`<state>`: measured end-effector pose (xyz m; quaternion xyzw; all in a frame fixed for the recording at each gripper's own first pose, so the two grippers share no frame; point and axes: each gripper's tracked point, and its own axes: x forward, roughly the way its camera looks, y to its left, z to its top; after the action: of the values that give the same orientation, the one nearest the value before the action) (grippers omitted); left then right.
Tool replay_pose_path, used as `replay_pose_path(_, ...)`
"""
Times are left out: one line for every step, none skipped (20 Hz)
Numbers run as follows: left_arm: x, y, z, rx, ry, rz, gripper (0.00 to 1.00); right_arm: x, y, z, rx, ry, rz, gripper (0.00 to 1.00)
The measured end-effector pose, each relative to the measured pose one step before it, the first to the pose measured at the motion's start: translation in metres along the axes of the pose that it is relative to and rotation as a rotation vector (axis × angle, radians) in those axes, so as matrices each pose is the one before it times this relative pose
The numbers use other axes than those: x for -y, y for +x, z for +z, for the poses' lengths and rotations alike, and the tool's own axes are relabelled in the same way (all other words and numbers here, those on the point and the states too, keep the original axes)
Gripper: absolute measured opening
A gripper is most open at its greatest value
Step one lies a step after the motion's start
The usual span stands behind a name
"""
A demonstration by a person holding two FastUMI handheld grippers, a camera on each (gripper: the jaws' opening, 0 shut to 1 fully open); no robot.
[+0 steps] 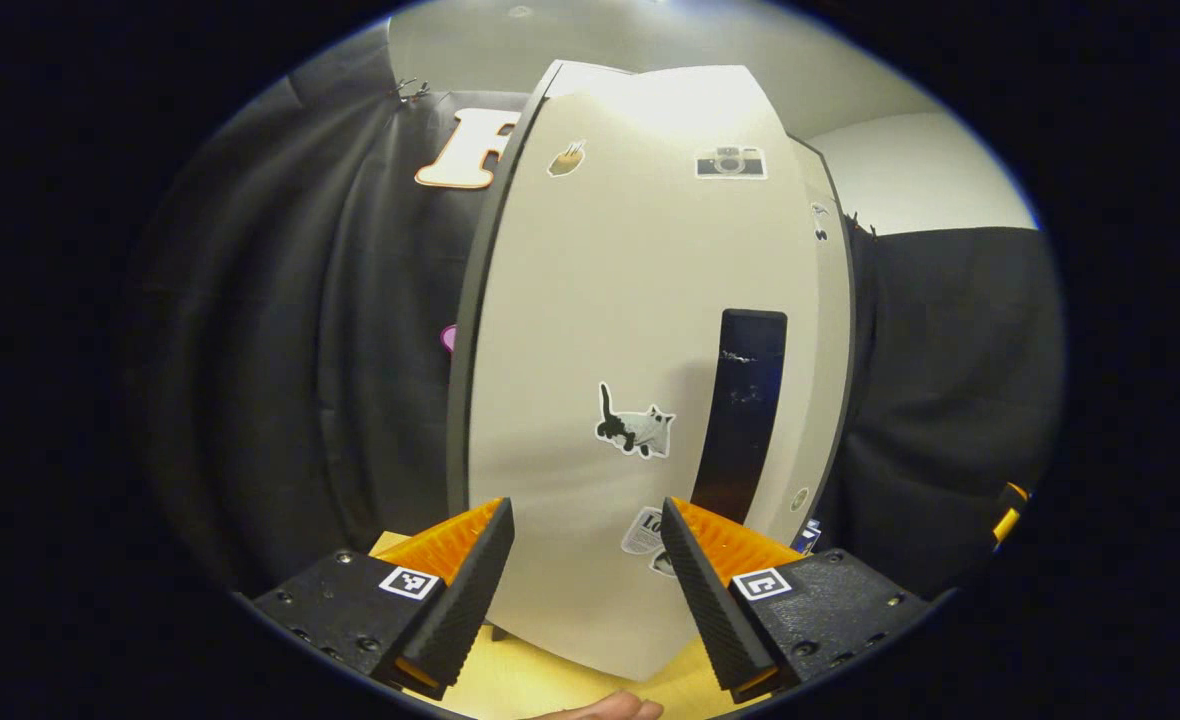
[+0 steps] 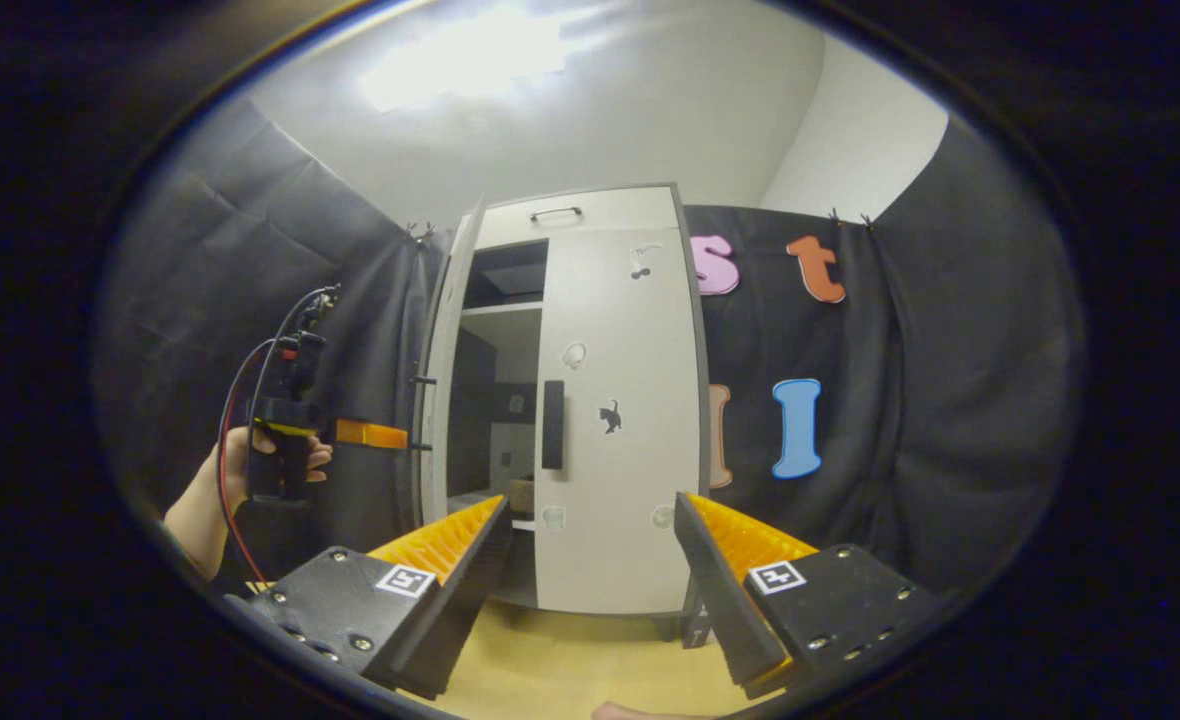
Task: Grab one shoe with the right hand and put it into the shoe cabinet, grab the other shoe with the left hand and put it into the shoe cabinet; then close the right door with the right hand and the left door with the left hand.
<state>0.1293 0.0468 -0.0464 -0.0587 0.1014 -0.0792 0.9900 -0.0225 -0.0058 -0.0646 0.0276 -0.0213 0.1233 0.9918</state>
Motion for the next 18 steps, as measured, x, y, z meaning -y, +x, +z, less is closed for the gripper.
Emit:
replay_pose_path(0.00211, 0.00078, -0.00052, 0.00654, 0.01694, 0.01289, 0.92, 0.00252, 0.00042, 0.00097, 0.00543, -0.00451, -0.00992, 0.98)
replay_pose_path(0.00087, -0.00137, -0.00115, 0.00264, 0.02132, 0.01956, 0.92, 0.00206, 0.00213, 0.00171, 0.00769, -0.00025, -0.00734, 0.98)
replay_pose_path(0.00467, 0.00008, -0.00132, 0.00688, 0.01586, 0.00993, 0.92, 0.00142, 0.00042, 0.00158, 0.00759, 0.00518, -0.00625, 0.98)
replay_pose_path(0.00501, -0.00251, 0.00061, 0.00973, 0.01288, -0.00087, 0.92, 0.00273, -0.00062, 0.00112, 0.00495, 0.00950, -0.00839, 0.98)
replay_pose_path(0.00342, -0.00225, 0.00150, 0.00753, 0.00778, 0.00090, 0.92, 0.00257, 0.00017, 0.00151, 0.00379, 0.01359, -0.00930, 0.98)
replay_pose_path(0.00173, -0.00357, -0.00023, -0.00249, 0.01078, 0.00457, 0.94, 0.00406, 0.00053, 0.00167, 0.00266, 0.01580, -0.01169, 0.98)
replay_pose_path(0.00327, -0.00164, 0.00032, -0.00380, 0.00574, 0.00425, 0.94, 0.00351, 0.00102, 0.00129, -0.00132, 0.01314, -0.01120, 0.98)
replay_pose_path(0.00396, -0.00376, 0.00041, -0.00079, 0.00376, 0.00020, 0.94, 0.00361, 0.00003, -0.00003, -0.00381, 0.00764, -0.00766, 0.98)
replay_pose_path(0.00495, -0.00741, -0.00012, 0.00223, -0.00321, 0.00036, 0.94, 0.00377, 0.00073, 0.00046, -0.00247, 0.00797, -0.01121, 0.98)
replay_pose_path(0.00328, -0.00604, -0.00140, 0.00218, -0.00473, 0.00542, 0.93, 0.00304, 0.00181, 0.00136, 0.00199, 0.00988, -0.00501, 0.96)
replay_pose_path(0.00226, -0.00650, -0.00307, -0.00196, -0.00055, 0.01199, 0.94, 0.00200, 0.00138, 0.00067, -0.00169, 0.00748, -0.00500, 0.98)
replay_pose_path(0.00020, -0.00628, -0.00630, -0.01648, 0.00160, 0.01979, 0.94, 0.00333, 0.00165, -0.00116, -0.00483, 0.00362, -0.00803, 0.98)
replay_pose_path(0.00130, -0.00549, -0.00534, -0.00922, 0.01257, 0.01721, 0.98, 0.00206, 0.00092, -0.00058, -0.00505, 0.00069, -0.00539, 0.97)
replay_pose_path(0.00433, -0.00474, -0.00457, -0.00910, 0.01155, 0.00033, 0.94, 0.00182, 0.00092, -0.00136, -0.00644, -0.00184, -0.00495, 0.98)
replay_pose_path(0.00645, -0.00409, -0.00430, -0.00576, 0.00750, -0.00754, 0.94, 0.00213, 0.00083, -0.00134, -0.00687, -0.00077, -0.00559, 0.98)
replay_pose_path(0.00568, -0.00394, -0.00253, 0.00130, 0.00992, -0.00870, 0.94, 0.00144, 0.00184, -0.00064, -0.00539, 0.00186, -0.00296, 0.98)
replay_pose_path(0.00420, -0.00364, -0.00261, 0.00022, 0.00704, -0.00056, 0.94, 0.00093, 0.00158, -0.00190, -0.00716, -0.00004, -0.00456, 0.98)
replay_pose_path(0.00187, -0.00398, -0.00219, 0.00050, 0.00733, 0.00930, 0.94, 0.00311, 0.00120, -0.00336, -0.01106, -0.00234, -0.00913, 0.98)
